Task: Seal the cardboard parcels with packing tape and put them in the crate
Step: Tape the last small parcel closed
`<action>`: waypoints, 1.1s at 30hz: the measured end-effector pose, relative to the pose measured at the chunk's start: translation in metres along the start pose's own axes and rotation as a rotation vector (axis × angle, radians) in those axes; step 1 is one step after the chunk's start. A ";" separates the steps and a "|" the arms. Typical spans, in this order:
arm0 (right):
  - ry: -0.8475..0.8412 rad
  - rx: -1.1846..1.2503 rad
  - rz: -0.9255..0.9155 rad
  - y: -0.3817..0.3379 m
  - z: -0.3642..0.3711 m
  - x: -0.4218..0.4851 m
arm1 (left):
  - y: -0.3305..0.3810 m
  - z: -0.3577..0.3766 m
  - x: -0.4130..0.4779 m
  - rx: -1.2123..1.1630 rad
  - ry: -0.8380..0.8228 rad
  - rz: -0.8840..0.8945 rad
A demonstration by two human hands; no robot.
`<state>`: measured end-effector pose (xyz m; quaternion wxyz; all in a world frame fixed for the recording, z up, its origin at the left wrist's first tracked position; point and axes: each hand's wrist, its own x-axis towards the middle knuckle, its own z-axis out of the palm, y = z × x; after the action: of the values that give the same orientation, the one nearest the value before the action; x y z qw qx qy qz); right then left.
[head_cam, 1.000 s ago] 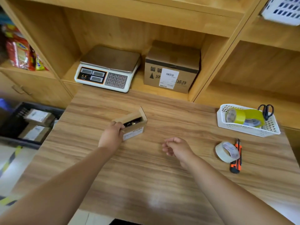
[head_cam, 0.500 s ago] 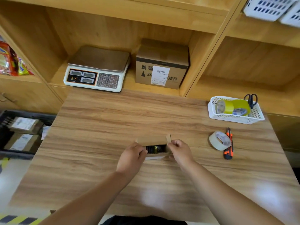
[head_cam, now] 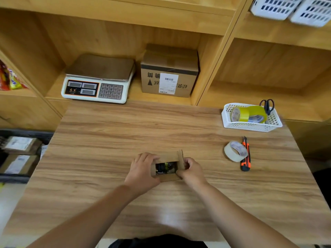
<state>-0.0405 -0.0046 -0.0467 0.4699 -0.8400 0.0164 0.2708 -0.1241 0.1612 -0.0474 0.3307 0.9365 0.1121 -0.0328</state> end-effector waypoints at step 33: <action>-0.153 -0.382 -0.367 -0.005 -0.019 0.020 | -0.005 -0.015 0.078 0.333 -0.309 0.004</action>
<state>-0.0133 -0.0121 -0.0443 0.3439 -0.8795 -0.2231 0.2419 -0.0493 0.1894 -0.0497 0.1846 0.9622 0.0514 -0.1936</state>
